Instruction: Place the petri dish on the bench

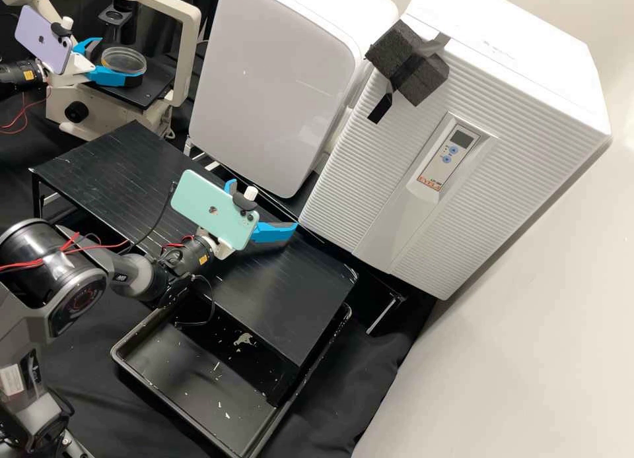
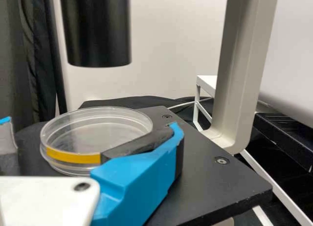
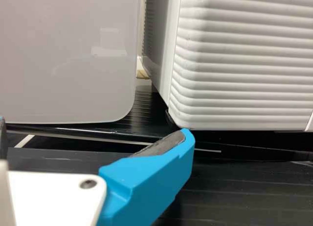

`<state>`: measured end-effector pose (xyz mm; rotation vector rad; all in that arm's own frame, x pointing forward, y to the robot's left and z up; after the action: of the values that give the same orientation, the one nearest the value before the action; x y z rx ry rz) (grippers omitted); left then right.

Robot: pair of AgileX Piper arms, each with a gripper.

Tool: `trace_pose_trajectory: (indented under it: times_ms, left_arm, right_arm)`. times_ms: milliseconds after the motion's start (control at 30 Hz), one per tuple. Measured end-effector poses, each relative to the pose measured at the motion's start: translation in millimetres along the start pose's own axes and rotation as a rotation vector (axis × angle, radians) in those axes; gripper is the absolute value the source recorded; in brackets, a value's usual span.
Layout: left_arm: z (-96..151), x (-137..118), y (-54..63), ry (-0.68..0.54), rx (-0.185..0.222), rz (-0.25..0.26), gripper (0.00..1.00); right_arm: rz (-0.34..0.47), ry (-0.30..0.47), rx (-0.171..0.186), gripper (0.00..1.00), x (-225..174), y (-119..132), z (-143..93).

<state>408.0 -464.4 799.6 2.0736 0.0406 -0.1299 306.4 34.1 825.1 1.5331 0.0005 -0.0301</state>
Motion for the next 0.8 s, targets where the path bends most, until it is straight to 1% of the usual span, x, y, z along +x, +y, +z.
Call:
trace_pose_trajectory:
  times_ms: [133, 800]
  left_arm:
    - [-1.4, 0.8, -3.0, 0.007, -0.006, -0.006, 0.0]
    - [-5.3, 0.4, -1.8, 0.014, -0.011, 0.001, 0.0]
  right_arm:
    - [0.0, 0.0, 0.0, 1.0, 0.0, 0.0, 0.0]
    - [0.0, 0.0, 0.0, 1.0, 0.0, 0.0, 0.0]
